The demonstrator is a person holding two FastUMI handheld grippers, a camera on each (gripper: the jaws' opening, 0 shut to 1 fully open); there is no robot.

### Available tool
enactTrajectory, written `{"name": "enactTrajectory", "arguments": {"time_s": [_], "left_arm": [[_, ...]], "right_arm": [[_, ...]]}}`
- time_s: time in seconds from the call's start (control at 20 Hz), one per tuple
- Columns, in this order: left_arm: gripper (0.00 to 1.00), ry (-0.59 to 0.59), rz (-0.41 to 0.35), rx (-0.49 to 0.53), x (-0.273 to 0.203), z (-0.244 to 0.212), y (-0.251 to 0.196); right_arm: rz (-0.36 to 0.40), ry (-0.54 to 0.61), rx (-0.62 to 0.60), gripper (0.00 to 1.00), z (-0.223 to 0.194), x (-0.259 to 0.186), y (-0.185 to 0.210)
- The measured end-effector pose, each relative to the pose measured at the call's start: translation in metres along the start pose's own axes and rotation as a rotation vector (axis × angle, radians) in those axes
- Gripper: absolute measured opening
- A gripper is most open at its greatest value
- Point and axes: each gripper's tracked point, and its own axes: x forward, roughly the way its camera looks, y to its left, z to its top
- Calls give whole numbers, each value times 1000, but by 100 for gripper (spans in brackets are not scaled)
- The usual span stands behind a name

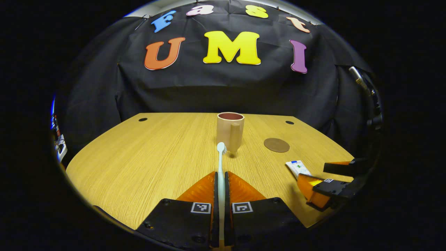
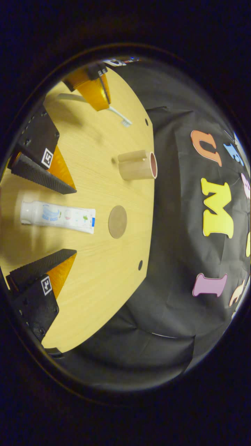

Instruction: Put the toothbrush and toothpaste on the desktop into the cup, then pick up the cup and place it on the coaster on the desktop.

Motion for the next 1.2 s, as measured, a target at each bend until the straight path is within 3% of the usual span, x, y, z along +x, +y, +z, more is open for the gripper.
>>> {"name": "enactTrajectory", "arguments": {"time_s": [0.1, 0.15, 0.25, 0.3, 0.35, 0.5, 0.7, 0.8, 0.85, 1.0, 1.2], "left_arm": [[8, -47, -3, -10, -10, 12, 1], [8, -66, -10, -19, -15, 18, 2], [8, -112, -11, -28, -25, 32, 5], [8, -136, -11, -24, -27, 38, 5], [8, -150, -9, -17, -31, 41, 5], [8, -171, -15, -2, -36, 44, 4], [8, -158, -27, -26, -37, 43, 5], [8, -150, -23, -38, -34, 42, 11], [8, -148, -14, -41, -35, 41, 14], [8, -140, 5, -50, -34, 38, 25], [8, -146, 13, -49, -34, 44, 34]], "right_arm": [[-10, 23, -14, 94, -5, 4, 1], [-14, 31, -11, 82, -7, 5, 1], [-5, 41, 11, 83, -8, 6, 2], [-6, 46, 18, 77, -9, 7, 0], [-12, 49, 24, 77, -9, 8, -2], [11, 60, 42, 58, -11, 8, 2], [48, 78, 41, 39, -12, 7, 3], [60, 65, 32, 39, -9, 6, 3], [70, 52, 16, 31, -6, 4, 4], [111, 5, 36, 27, 3, -1, 14], [108, -174, 51, 27, 45, -25, 14]]}}
